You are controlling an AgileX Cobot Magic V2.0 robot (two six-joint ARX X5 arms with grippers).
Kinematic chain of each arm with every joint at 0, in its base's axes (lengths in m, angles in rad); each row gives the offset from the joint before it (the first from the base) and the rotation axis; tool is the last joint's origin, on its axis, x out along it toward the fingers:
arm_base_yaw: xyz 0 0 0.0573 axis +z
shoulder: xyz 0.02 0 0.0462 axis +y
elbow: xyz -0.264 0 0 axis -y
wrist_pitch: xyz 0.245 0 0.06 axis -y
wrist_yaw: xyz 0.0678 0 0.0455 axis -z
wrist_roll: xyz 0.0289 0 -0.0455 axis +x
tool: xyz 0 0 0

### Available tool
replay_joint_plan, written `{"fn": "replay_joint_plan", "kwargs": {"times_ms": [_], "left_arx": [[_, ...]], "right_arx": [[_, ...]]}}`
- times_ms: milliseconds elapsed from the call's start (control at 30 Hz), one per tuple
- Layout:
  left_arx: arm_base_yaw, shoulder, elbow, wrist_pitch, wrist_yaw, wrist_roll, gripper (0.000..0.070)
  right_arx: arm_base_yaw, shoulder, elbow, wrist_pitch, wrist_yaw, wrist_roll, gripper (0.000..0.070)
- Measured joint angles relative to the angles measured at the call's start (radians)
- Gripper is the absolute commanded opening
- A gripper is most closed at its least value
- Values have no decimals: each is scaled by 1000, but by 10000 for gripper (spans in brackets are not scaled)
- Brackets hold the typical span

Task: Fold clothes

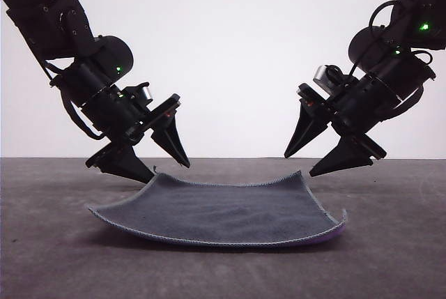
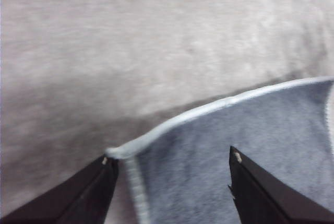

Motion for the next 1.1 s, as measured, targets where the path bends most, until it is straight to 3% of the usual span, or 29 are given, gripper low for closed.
{"fn": "replay_joint_plan", "kwargs": {"times_ms": [800,1100], "left_arx": [[-2,0,0,10,20,-14,406],[-2,0,0,25,22,-14,406]], "right_arx": [[0,68,3,30,-26,0,345],[0,86,7,49,-69,0,311]]}}
